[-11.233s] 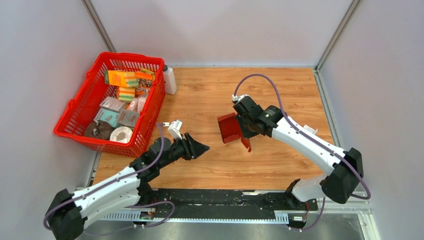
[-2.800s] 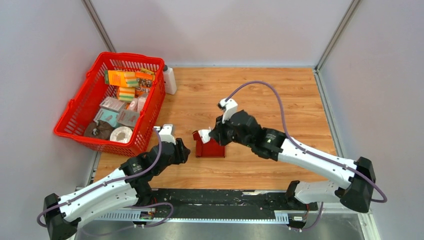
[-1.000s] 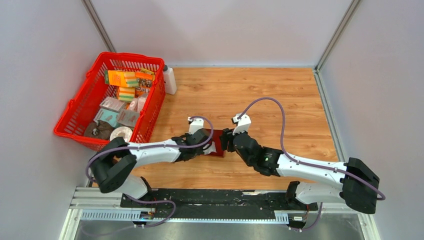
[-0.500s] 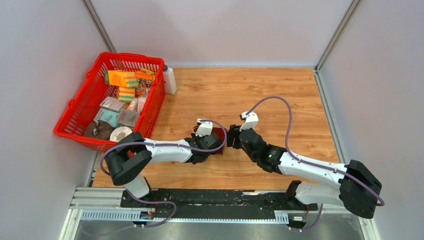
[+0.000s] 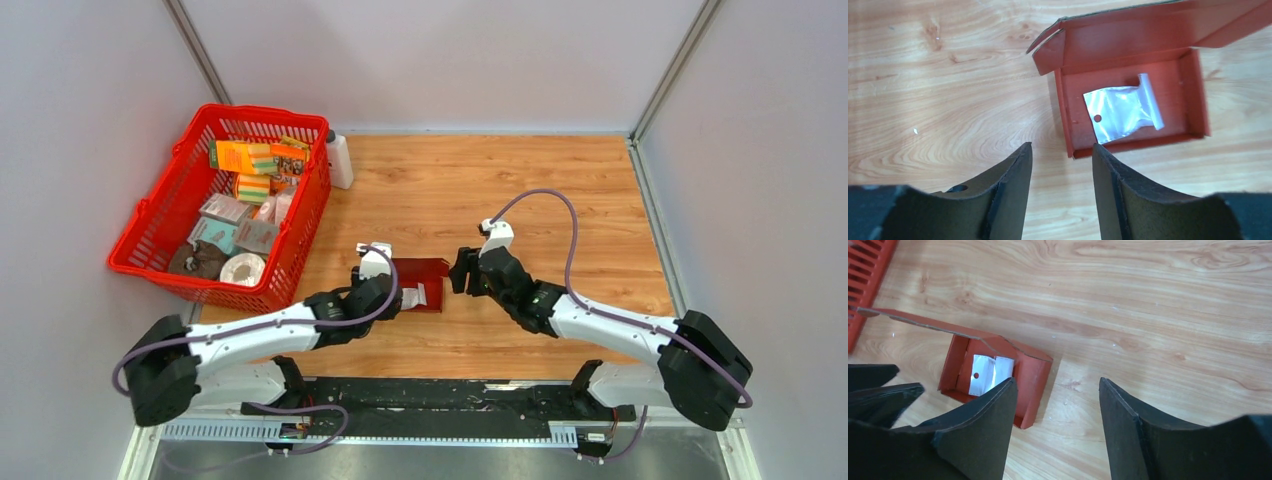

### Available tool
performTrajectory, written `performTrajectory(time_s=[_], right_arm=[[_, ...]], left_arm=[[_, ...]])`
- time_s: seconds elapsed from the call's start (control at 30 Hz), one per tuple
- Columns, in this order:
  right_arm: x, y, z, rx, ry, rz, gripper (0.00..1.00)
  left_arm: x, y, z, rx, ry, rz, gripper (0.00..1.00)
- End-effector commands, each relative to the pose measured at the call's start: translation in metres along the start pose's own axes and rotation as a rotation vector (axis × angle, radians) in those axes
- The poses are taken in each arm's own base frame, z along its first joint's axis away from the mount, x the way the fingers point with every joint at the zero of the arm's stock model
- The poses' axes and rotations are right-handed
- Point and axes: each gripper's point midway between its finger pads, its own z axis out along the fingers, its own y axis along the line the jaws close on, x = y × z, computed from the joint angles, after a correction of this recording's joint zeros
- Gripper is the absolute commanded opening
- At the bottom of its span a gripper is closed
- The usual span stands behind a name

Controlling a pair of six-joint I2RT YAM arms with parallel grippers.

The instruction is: Fold the paper box

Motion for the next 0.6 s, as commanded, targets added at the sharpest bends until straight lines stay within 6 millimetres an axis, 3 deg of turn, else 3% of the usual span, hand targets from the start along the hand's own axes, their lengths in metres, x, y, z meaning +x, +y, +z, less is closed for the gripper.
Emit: performTrajectory(time_s=[0.0,0.1,0.27,0.5,0.57], right_arm=[[-0.015,0.026,0.003,-0.073,0.021,-0.016,0.65],[-0.015,0.030,0.006,-0.080,0.038,-0.046,0.66],[-0.006,0.026,0.013,-0.060,0.084,-0.145,0.66],[-0.004,0.032,0.024,-0.083,0.104,-0.232,0.62],[-0.007,0.035,0.025,-0.088,0.099,-0.240,0.60]], left_arm=[[-0.014,0.003,-0.023,0.110,-0.064,-0.004,0.55],[-0.018,0.013,-0.031,0.161,-0.087,-0.007,0.54],[-0.043,0.035,-0.031,0.142,-0.163,-0.032,0.56],[-0.074,0.020,-0.015,0.212,-0.214,0.047,0.64],[-0.074,0.016,-0.007,0.217,-0.194,0.100,0.64]])
